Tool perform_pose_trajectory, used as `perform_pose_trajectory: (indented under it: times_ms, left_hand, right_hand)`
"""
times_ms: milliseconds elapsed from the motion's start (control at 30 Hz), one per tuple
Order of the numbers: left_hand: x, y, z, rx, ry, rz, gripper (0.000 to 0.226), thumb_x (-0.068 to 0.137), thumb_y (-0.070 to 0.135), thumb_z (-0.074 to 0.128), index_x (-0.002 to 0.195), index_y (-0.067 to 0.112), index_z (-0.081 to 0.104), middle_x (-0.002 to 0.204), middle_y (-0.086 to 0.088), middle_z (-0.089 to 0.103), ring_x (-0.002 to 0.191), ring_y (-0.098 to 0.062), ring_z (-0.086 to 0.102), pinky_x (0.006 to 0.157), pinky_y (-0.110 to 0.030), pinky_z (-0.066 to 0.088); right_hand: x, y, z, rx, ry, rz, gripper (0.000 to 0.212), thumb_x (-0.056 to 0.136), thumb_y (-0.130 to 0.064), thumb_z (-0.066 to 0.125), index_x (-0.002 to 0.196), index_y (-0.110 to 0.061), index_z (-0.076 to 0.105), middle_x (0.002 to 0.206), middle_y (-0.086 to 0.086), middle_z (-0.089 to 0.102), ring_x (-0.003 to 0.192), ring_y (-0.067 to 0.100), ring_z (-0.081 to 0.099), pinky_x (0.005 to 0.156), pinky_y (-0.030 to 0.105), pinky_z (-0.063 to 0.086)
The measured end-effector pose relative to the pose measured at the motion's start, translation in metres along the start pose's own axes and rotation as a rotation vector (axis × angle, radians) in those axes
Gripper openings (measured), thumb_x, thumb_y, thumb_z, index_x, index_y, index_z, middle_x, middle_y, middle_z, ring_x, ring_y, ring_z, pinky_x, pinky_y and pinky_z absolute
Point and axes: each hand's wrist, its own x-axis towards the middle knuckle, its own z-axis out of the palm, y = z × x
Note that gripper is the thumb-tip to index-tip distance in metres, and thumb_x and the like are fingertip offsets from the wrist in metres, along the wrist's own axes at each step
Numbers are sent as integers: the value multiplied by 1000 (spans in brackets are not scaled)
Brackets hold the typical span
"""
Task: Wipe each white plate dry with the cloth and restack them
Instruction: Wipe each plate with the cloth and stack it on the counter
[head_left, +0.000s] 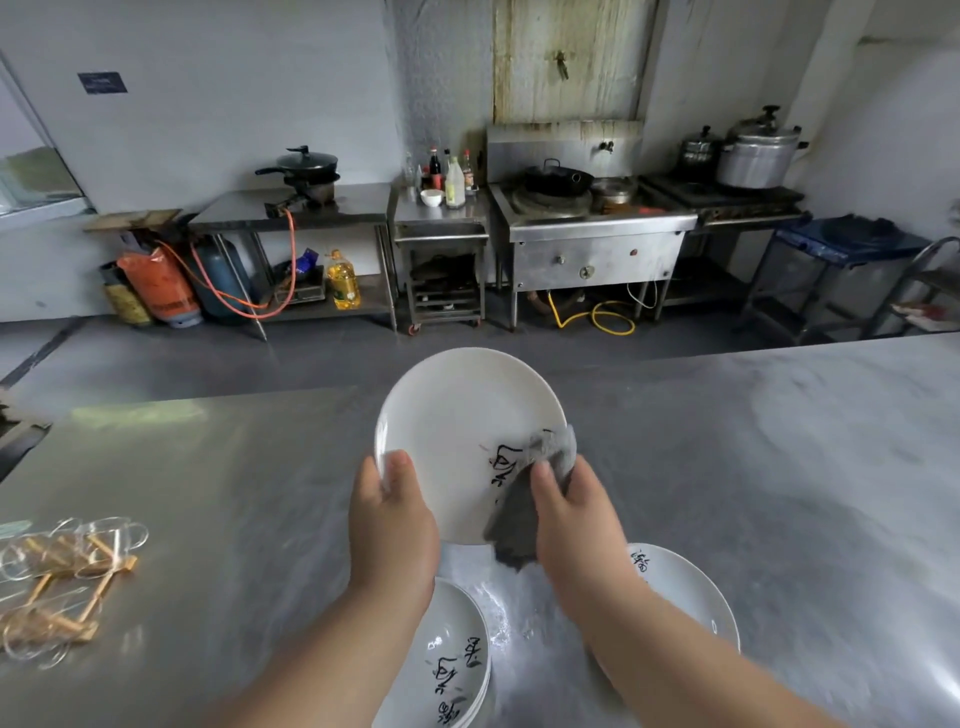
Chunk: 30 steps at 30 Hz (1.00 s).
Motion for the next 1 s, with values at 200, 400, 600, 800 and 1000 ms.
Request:
perform_pose_trajectory:
  times_ms: [200,400,600,800,1000]
  left_hand:
    - [5,-2,-16,-152,-486,-538,67,96,81,41,124,28,71,108,-13,78,87,-32,79,68,-49,63]
    - [21,14,-31,-770,-669,-938,105,85,85,49,140,-5,55,140,-39,58,113,-64,64,78,-67,62]
    - [27,23,-41,-867,-599,-730,33,78,18,61,98,-7,71,93,-27,74,80,-42,77,66,-48,67]
    - [12,32,-41,-726,-871,-586,55,98,31,42,127,-3,73,133,-26,69,120,-36,70,93,-45,61]
    - [4,40,-40,-711,-860,-450,50,103,28,40,138,6,68,147,-22,61,134,-34,62,101,-46,58]
  right_hand:
    - [29,-16,-34,-108,1,-305,11,106,-32,51,100,-37,60,87,-15,69,81,8,63,69,28,50]
    - [10,-12,-47,-223,-261,-620,24,107,-51,40,125,-51,54,104,-21,70,93,3,68,77,15,50]
    - [-15,-13,-43,-230,-509,-686,47,113,-37,24,153,-29,48,149,-6,56,141,20,52,112,39,43]
    - [-23,-20,-31,-739,-539,-713,65,107,-58,13,167,-32,11,173,-18,0,159,8,-14,131,34,0]
    - [-4,-40,-25,-873,-465,-753,69,105,-60,12,165,-32,-4,171,-14,-19,157,13,-24,129,37,-10]
